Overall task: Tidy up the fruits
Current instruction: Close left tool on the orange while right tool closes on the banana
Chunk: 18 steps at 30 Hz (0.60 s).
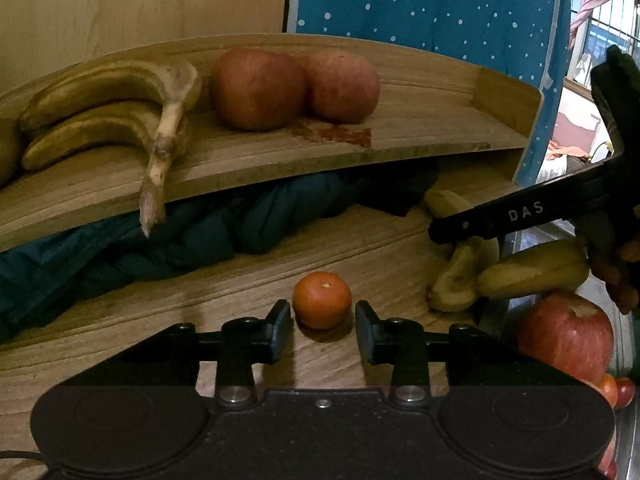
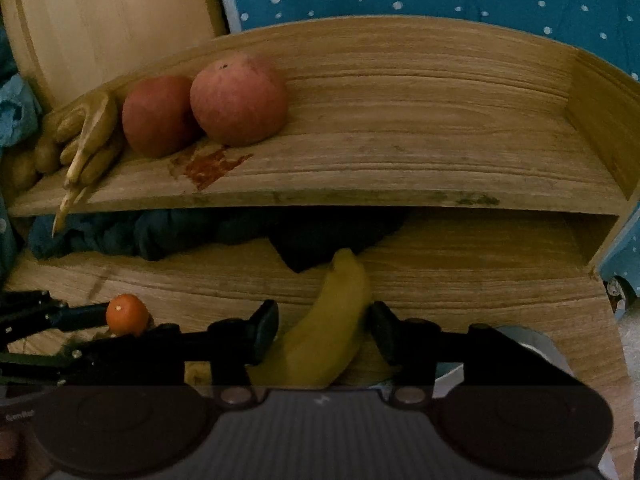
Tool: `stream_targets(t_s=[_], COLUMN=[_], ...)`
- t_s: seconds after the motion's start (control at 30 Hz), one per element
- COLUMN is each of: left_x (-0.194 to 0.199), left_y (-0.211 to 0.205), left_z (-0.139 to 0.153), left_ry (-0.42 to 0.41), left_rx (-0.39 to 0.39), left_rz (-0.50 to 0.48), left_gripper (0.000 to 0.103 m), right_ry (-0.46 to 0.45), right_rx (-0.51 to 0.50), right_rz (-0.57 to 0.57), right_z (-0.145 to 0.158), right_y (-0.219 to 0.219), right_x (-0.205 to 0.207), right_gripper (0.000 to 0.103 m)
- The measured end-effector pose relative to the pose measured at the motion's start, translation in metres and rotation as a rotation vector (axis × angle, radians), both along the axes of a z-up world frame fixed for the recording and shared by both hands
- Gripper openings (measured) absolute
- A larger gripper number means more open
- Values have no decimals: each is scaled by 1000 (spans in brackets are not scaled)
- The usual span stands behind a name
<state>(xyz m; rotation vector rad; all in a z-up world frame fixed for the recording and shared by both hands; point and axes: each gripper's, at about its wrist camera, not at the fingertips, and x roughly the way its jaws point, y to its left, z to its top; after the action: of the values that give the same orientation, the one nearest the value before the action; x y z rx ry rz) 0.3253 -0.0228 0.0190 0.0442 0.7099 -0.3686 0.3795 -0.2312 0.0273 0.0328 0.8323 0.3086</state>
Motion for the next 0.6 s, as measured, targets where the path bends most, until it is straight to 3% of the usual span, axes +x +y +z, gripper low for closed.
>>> stream_targets(t_s=[0.13,0.27,0.43,0.6], left_x=[-2,-8,-17,-25], left_y=[1,2,5,7], left_z=[-1,4,11,17], left_ry=[-7,-25,-42,-57], left_rx=[-6,-14,-26,-41], left_rz=[0,-5,-5,-5], left_gripper=[33,32,32,32], right_ry=[-18,-76,-153,-253], right_rx=[-1,42,98,92], right_rz=[-20,-60,-81,-72], right_z=[0,4,12,26], right_y=[3,0,-1,5], right_x=[-2,-10,-25,-47], right_gripper=[54,42,36,34])
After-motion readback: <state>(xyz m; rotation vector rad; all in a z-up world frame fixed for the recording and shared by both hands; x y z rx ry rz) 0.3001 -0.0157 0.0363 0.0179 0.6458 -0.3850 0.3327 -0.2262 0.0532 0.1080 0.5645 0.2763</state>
